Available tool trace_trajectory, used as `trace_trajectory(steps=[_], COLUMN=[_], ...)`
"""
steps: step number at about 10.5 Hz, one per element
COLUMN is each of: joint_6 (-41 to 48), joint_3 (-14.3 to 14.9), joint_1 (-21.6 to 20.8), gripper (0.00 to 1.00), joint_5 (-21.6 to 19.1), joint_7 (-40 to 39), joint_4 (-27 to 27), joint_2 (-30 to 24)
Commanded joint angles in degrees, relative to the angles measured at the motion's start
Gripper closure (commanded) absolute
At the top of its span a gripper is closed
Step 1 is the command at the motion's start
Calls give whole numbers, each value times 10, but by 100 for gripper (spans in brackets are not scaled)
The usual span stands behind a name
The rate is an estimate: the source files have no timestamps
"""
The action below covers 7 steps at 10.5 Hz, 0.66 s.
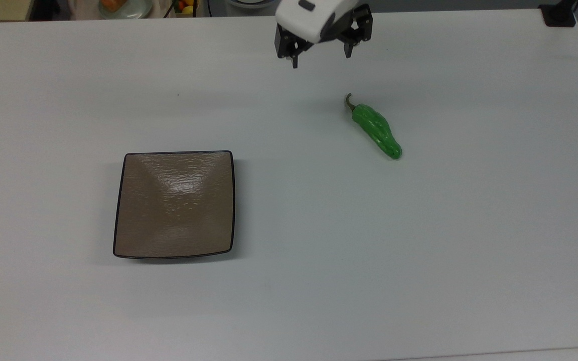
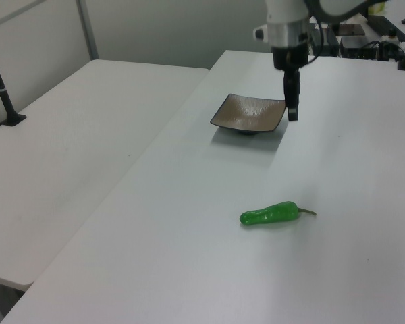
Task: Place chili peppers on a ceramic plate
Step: 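Lower the open gripper onto the green chili pepper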
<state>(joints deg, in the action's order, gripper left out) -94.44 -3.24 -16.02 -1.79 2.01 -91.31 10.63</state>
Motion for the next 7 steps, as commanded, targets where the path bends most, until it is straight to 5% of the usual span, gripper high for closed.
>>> trace_trajectory(steps=[1, 7], joint_6=[-55, -232], joint_3=[-14, -55], joint_1=[-9, -29], gripper=[0, 0], joint_5=[2, 12], joint_7=[-29, -21], joint_4=[-25, -109], joint_2=[21, 59])
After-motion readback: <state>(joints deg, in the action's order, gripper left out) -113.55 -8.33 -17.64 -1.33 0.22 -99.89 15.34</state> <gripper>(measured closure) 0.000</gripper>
